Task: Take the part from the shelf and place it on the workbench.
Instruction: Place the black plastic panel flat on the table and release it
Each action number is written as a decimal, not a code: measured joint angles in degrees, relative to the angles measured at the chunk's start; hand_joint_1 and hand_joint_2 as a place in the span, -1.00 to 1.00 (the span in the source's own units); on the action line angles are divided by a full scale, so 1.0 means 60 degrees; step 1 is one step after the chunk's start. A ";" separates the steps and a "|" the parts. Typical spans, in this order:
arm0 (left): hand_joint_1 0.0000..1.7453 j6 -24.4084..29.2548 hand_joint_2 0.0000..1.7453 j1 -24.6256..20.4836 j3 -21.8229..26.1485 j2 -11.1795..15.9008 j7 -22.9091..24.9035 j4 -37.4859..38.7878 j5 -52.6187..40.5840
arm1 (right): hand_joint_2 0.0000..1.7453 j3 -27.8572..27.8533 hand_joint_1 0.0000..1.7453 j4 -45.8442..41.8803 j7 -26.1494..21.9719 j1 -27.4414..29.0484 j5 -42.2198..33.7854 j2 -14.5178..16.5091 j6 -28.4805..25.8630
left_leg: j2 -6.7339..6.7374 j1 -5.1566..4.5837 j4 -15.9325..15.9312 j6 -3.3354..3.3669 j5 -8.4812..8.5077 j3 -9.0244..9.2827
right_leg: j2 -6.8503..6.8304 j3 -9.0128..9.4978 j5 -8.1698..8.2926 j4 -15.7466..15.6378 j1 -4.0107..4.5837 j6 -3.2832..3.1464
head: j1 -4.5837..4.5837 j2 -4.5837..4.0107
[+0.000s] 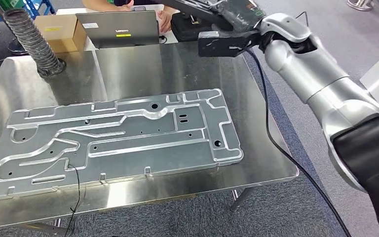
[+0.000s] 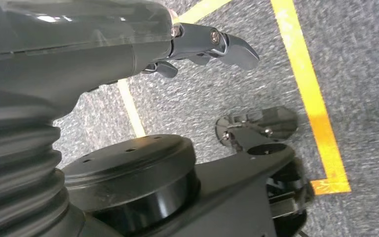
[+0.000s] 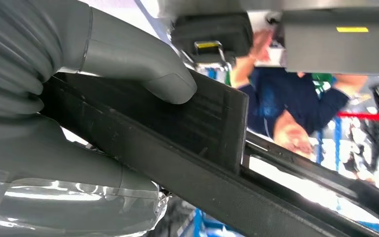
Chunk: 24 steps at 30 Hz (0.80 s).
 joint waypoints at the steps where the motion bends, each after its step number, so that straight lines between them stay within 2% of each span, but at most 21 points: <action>1: -1.00 -0.0002 1.00 -0.0047 -0.0002 -0.0015 0.0013 0.0000 -0.0027 | 1.00 0.0148 1.00 0.0251 -0.0112 0.0040 0.0043 0.0212 -0.0338 | -0.0003 -0.0011 0.0031 -0.0042 -0.0037 0.0007 | 0.0003 0.0242 0.0248 -0.0617 0.0015 -0.0024 | 0.0000 0.0000; 2: -1.00 -0.0009 1.00 -0.0092 -0.0004 -0.0026 0.0020 0.0000 -0.0051 | 1.00 0.0290 1.00 0.0508 -0.0228 0.0115 0.0077 0.0443 -0.0637 | 0.0003 -0.0018 0.0045 -0.0091 -0.0060 0.0007 | 0.0014 0.0405 0.0363 -0.1009 0.0038 -0.0065 | 0.0000 0.0000; 3: -1.00 -0.0016 1.00 -0.0130 -0.0006 -0.0031 0.0019 0.0000 -0.0061 | 1.00 0.0430 1.00 0.0764 -0.0324 0.0234 0.0107 0.0672 -0.0878 | 0.0010 -0.0020 0.0045 -0.0144 -0.0074 0.0008 | 0.0028 0.0479 0.0349 -0.1178 0.0074 -0.0117 | 0.0000 0.0000; 5: -1.00 -0.0030 1.00 -0.0181 -0.0006 -0.0040 0.0015 0.0000 -0.0064 | 1.00 0.0674 1.00 0.1217 -0.0433 0.0535 0.0169 0.1102 -0.1125 | 0.0025 -0.0013 0.0034 -0.0244 -0.0092 0.0018 | 0.0046 0.0514 0.0335 -0.1239 0.0101 -0.0241 | -0.0002 0.0000; 7: -1.00 -0.0028 1.00 -0.0211 -0.0006 -0.0043 0.0010 0.0000 -0.0063 | 1.00 0.0821 1.00 0.1528 -0.0503 0.0740 0.0204 0.1418 -0.1176 | 0.0034 -0.0003 0.0283 -0.0341 -0.0272 -0.0091 | 0.0030 0.0550 0.0347 -0.1292 0.0066 -0.0357 | -0.0003 0.0000; 8: -1.00 -0.0024 1.00 -0.0216 -0.0006 -0.0043 0.0012 0.0000 -0.0061 | 1.00 0.0870 1.00 0.1655 -0.0559 0.0785 0.0209 0.1544 -0.1208 | 0.0037 0.0004 0.0658 -0.0387 -0.0477 -0.0268 | 0.0014 0.0570 0.0349 -0.1312 0.0047 -0.0408 | -0.0002 0.0000; 10: -1.00 -0.0004 1.00 -0.0199 -0.0006 -0.0043 0.0031 0.0000 -0.0052 | 1.00 0.0965 1.00 0.1919 -0.0677 0.0882 0.0238 0.1797 -0.1369 | 0.0041 0.0030 0.1896 -0.0455 -0.1001 -0.0864 | -0.0004 0.0590 0.0325 -0.1311 0.0060 -0.0479 | -0.0002 0.0000; 11: -1.00 0.0010 1.00 -0.0183 -0.0006 -0.0043 0.0048 0.0000 -0.0047 | 1.00 0.1019 1.00 0.2033 -0.0706 0.0986 0.0276 0.1952 -0.1477 | 0.0041 0.0041 0.2468 -0.0476 -0.1156 -0.1165 | 0.0005 0.0610 0.0309 -0.1308 0.0069 -0.0497 | -0.0002 0.0000; 12: -1.00 0.0022 1.00 -0.0172 -0.0006 -0.0042 0.0068 0.0000 -0.0040 | 1.00 0.1076 1.00 0.2139 -0.0720 0.1115 0.0324 0.2115 -0.1576 | 0.0042 0.0048 0.2774 -0.0486 -0.1152 -0.1355 | 0.0023 0.0636 0.0289 -0.1304 0.0073 -0.0507 | -0.0003 0.0000; 13: -1.00 0.0033 1.00 -0.0167 -0.0006 -0.0041 0.0086 0.0000 -0.0036 | 1.00 0.1127 1.00 0.2219 -0.0719 0.1250 0.0365 0.2268 -0.1649 | 0.0042 0.0052 0.2694 -0.0483 -0.0955 -0.1372 | 0.0043 0.0669 0.0261 -0.1295 0.0074 -0.0506 | -0.0003 0.0000; 14: -1.00 0.0043 1.00 -0.0165 -0.0006 -0.0039 0.0099 0.0000 -0.0032 | 1.00 0.1172 1.00 0.2289 -0.0717 0.1363 0.0398 0.2412 -0.1712 | 0.0043 0.0055 0.2230 -0.0468 -0.0605 -0.1210 | 0.0061 0.0706 0.0223 -0.1279 0.0072 -0.0494 | -0.0002 0.0000; 15: -1.00 0.0051 1.00 -0.0164 -0.0006 -0.0036 0.0109 0.0000 -0.0028 | 1.00 0.1202 1.00 0.2346 -0.0717 0.1436 0.0421 0.2533 -0.1765 | 0.0049 0.0056 0.1553 -0.0443 -0.0228 -0.0950 | 0.0072 0.0734 0.0178 -0.1256 0.0071 -0.0468 | -0.0001 0.0000; 16: -1.00 0.0060 1.00 -0.0161 -0.0006 -0.0033 0.0110 0.0000 -0.0020 | 1.00 0.1226 1.00 0.2401 -0.0730 0.1472 0.0445 0.2644 -0.1829 | 0.0052 0.0044 0.0923 -0.0417 0.0036 -0.0676 | 0.0080 0.0745 0.0133 -0.1221 0.0091 -0.0431 | -0.0001 0.0000; 17: -1.00 0.0072 1.00 -0.0155 -0.0006 -0.0030 0.0101 0.0000 -0.0003 | 1.00 0.1244 1.00 0.2453 -0.0750 0.1486 0.0479 0.2744 -0.1888 | 0.0051 0.0032 0.0468 -0.0381 0.0173 -0.0475 | 0.0085 0.0741 0.0100 -0.1197 0.0108 -0.0391 | -0.0002 0.0000; 18: -1.00 0.0091 1.00 -0.0140 -0.0005 -0.0029 0.0084 0.0000 0.0018 | 1.00 0.1263 1.00 0.2502 -0.0780 0.1502 0.0516 0.2837 -0.1928 | 0.0046 0.0019 0.0241 -0.0347 0.0188 -0.0374 | 0.0088 0.0731 0.0080 -0.1186 0.0128 -0.0347 | -0.0003 0.0000; 21: -1.00 0.0156 1.00 -0.0074 -0.0003 -0.0033 0.0027 0.0000 0.0069 | 1.00 0.1324 1.00 0.2605 -0.0857 0.1578 0.0583 0.3039 -0.1961 | 0.0021 0.0035 0.0148 -0.0215 0.0146 -0.0334 | 0.0082 0.0717 0.0019 -0.1165 0.0137 -0.0205 | -0.0002 0.0000; 23: -1.00 0.0177 1.00 -0.0064 -0.0003 -0.0036 0.0006 0.0000 0.0080 | 1.00 0.1347 1.00 0.2646 -0.0889 0.1596 0.0592 0.3112 -0.1964 | 0.0023 0.0065 0.0099 -0.0113 0.0162 -0.0311 | 0.0065 0.0507 -0.0310 -0.0691 0.0122 -0.0118 | -0.0001 0.0000; 24: -1.00 0.0182 1.00 -0.0064 -0.0003 -0.0037 -0.0016 0.0000 0.0086 | 1.00 0.1356 1.00 0.2664 -0.0912 0.1609 0.0598 0.3135 -0.1964 | 0.0024 0.0066 0.0091 -0.0076 0.0159 -0.0304 | 0.0055 0.0254 -0.0593 -0.0153 0.0112 -0.0089 | 0.0000 0.0000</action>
